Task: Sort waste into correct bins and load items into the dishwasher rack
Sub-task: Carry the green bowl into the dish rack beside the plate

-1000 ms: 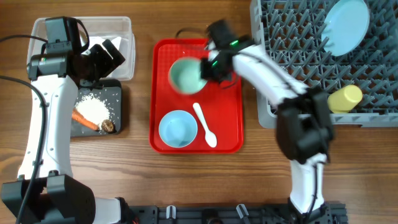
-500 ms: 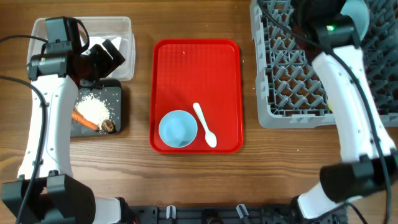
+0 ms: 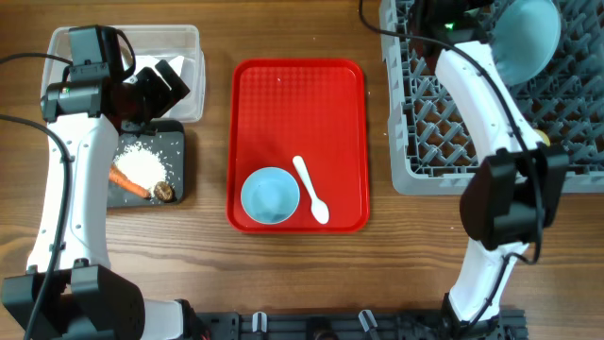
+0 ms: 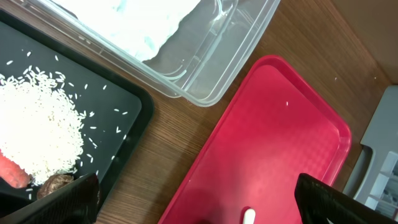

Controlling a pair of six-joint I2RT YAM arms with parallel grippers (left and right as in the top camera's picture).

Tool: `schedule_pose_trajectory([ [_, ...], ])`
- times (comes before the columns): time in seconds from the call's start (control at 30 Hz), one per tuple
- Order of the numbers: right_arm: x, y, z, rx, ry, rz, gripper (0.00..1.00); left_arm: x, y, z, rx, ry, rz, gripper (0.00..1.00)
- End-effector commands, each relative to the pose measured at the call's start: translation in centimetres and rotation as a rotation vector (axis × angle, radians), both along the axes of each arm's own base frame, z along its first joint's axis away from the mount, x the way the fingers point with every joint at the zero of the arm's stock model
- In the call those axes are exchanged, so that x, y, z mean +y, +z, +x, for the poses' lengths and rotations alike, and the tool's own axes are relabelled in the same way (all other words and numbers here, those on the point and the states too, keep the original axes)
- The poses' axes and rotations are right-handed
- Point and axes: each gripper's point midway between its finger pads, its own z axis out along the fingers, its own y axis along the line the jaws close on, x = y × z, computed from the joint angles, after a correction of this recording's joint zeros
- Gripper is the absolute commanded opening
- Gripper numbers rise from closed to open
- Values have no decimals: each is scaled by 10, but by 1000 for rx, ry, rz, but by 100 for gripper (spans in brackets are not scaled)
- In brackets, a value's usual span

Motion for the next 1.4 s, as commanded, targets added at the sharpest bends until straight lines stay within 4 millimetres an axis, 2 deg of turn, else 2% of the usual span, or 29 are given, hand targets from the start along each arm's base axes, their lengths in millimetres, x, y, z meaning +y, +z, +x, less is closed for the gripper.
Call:
schedule_pose_trajectory([
  [0.0,-12,-30,7,155,-14,-132,5,3,5,3,-12,19,4,100],
  [0.43,-43,-71,15,194,-74,-126,4,3,5,3,-12,19,4,100],
  [0.73,-43,-79,15,147,-93,-71,5,3,5,3,-12,19,4,100],
  [0.97,-42,-111,13,226,-91,-64,4,3,5,3,-13,19,4,100],
  [1.07,-42,-118,14,246,-89,-72,4,3,5,3,-12,19,4,100],
  [1.37,-32,-124,13,277,-72,-81,4,3,5,3,-13,19,4,100],
])
